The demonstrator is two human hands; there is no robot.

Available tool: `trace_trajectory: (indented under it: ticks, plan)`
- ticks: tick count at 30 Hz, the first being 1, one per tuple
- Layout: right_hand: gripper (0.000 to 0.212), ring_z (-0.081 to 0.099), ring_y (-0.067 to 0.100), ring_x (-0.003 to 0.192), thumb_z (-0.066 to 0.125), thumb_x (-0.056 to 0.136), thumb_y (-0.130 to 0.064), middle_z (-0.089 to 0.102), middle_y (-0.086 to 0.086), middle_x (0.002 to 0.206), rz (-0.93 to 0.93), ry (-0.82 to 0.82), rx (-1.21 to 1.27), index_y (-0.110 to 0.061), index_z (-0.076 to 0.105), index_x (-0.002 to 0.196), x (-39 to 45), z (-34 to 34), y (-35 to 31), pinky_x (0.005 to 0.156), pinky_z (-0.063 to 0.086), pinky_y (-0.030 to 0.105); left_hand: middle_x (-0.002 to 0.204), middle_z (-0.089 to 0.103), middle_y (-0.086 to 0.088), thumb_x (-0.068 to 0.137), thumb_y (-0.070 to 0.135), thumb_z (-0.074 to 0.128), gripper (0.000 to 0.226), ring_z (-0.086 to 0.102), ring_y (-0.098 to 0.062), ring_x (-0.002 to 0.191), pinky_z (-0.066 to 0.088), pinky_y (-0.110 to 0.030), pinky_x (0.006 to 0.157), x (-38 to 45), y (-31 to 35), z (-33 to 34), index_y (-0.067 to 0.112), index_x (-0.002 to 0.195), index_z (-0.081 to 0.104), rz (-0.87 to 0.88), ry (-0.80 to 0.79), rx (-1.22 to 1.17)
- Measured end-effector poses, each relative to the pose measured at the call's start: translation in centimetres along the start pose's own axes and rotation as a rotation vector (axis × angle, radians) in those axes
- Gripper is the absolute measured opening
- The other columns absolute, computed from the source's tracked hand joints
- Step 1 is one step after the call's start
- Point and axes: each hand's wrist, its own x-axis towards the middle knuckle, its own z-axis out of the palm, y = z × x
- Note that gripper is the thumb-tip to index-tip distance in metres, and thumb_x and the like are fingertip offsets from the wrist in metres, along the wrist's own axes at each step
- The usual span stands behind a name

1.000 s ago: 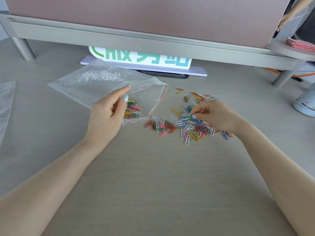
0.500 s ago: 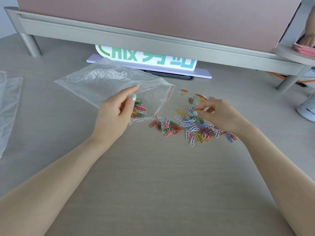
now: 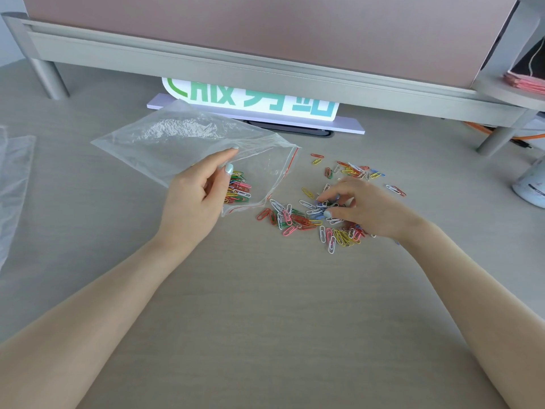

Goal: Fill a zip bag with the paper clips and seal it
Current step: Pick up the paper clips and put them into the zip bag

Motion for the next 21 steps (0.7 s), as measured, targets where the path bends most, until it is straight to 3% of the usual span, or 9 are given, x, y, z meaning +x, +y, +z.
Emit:
trace_trajectory:
  ticks: [5, 13, 18, 21]
  plan:
    - [0.013, 0.058, 0.02, 0.077, 0.064, 0.084, -0.014, 0.062, 0.006, 0.091, -0.06, 0.058, -0.139, -0.011, 0.07, 0.095, -0.19, -0.05, -0.33, 0.074, 0.045, 0.029, 0.06, 0.052, 0.023, 0.091, 0.023, 0.044, 0.034, 0.039, -0.002, 0.051, 0.031, -0.009, 0.055, -0.07, 0.03, -0.01, 0.021, 0.121, 0.06, -0.003, -0.001, -0.004]
    - [0.011, 0.049, 0.017, 0.071, 0.06, 0.086, -0.012, 0.06, 0.009, 0.079, -0.166, 0.088, -0.274, -0.005, 0.069, 0.086, -0.45, -0.09, -0.57, 0.064, 0.034, 0.025, 0.057, 0.05, 0.024, 0.091, 0.02, 0.044, 0.033, 0.039, -0.001, 0.05, 0.03, -0.008, 0.055, -0.15, 0.11, 0.06, 0.018, 0.121, 0.059, -0.001, -0.006, -0.012]
    - [0.008, 0.049, 0.018, 0.066, 0.063, 0.084, -0.009, 0.06, 0.01, 0.073, -0.178, 0.1, -0.22, -0.006, 0.07, 0.084, -0.42, -0.11, -0.21, 0.064, 0.042, 0.033, 0.058, 0.051, 0.017, 0.091, 0.022, 0.044, 0.034, 0.039, -0.003, 0.05, 0.032, -0.011, 0.055, -0.12, 0.04, 0.01, 0.021, 0.121, 0.06, -0.017, -0.003, -0.02]
    - [0.009, 0.051, 0.009, 0.063, 0.064, 0.083, -0.008, 0.06, 0.005, 0.072, -0.126, 0.125, -0.141, -0.009, 0.072, 0.087, -0.35, -0.01, -0.01, 0.062, 0.042, 0.019, 0.061, 0.051, 0.005, 0.09, 0.023, 0.044, 0.034, 0.038, -0.005, 0.051, 0.032, -0.013, 0.055, -0.13, 0.18, -0.01, 0.021, 0.12, 0.06, -0.013, -0.003, -0.015]
